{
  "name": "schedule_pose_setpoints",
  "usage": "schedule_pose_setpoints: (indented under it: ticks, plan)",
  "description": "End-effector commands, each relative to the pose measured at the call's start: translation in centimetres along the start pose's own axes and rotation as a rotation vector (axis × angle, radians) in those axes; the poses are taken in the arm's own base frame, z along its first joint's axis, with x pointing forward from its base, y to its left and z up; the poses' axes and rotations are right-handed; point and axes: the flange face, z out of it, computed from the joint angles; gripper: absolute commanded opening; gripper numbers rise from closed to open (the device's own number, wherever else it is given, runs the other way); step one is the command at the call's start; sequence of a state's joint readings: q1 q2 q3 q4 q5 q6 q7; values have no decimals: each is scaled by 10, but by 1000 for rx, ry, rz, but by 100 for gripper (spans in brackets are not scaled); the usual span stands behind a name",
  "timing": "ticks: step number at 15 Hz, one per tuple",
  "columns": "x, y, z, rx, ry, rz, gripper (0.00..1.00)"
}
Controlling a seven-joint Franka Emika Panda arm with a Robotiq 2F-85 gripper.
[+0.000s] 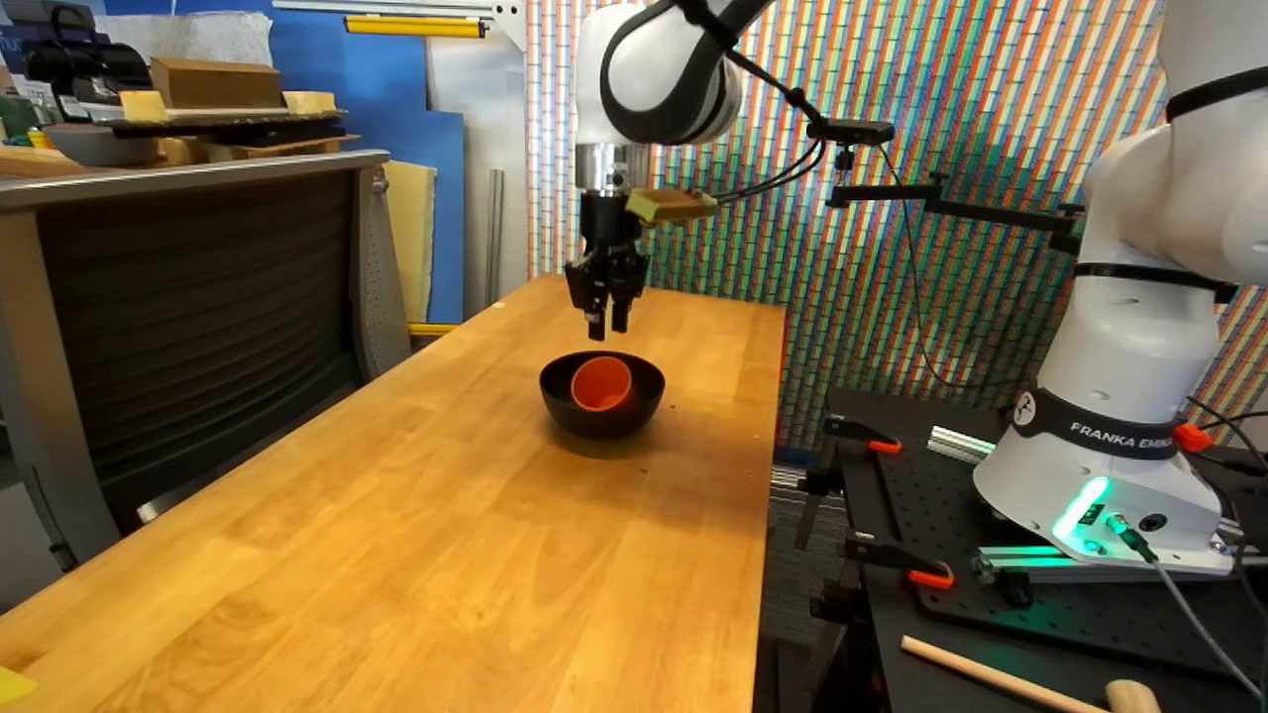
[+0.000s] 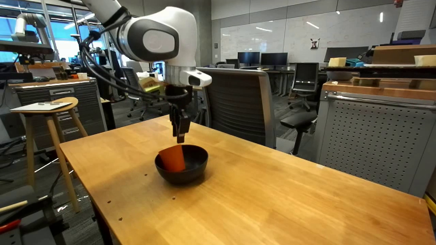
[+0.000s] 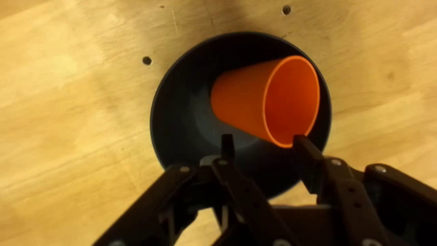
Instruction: Put the orange cup in the black bowl
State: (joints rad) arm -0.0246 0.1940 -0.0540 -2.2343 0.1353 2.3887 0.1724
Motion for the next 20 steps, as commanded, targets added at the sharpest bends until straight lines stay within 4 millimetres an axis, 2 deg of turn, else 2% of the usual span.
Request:
schedule_pose_setpoints:
  ticks: [1, 3, 4, 7, 10, 13, 17, 20]
  plan:
    - [-6, 24, -90, 5, 90, -36, 80]
    - [-8, 43, -136, -24, 131, -30, 95]
    - [-12, 54, -160, -36, 142, -32, 99]
    - [-25, 82, -212, -13, 117, -39, 100]
    - [-37, 101, -243, -13, 68, -32, 100]
    - [-43, 102, -247, -44, 39, -16, 100]
    - [-52, 91, -227, -52, -33, -52, 100]
    - [-57, 86, -223, -50, -46, -75, 100]
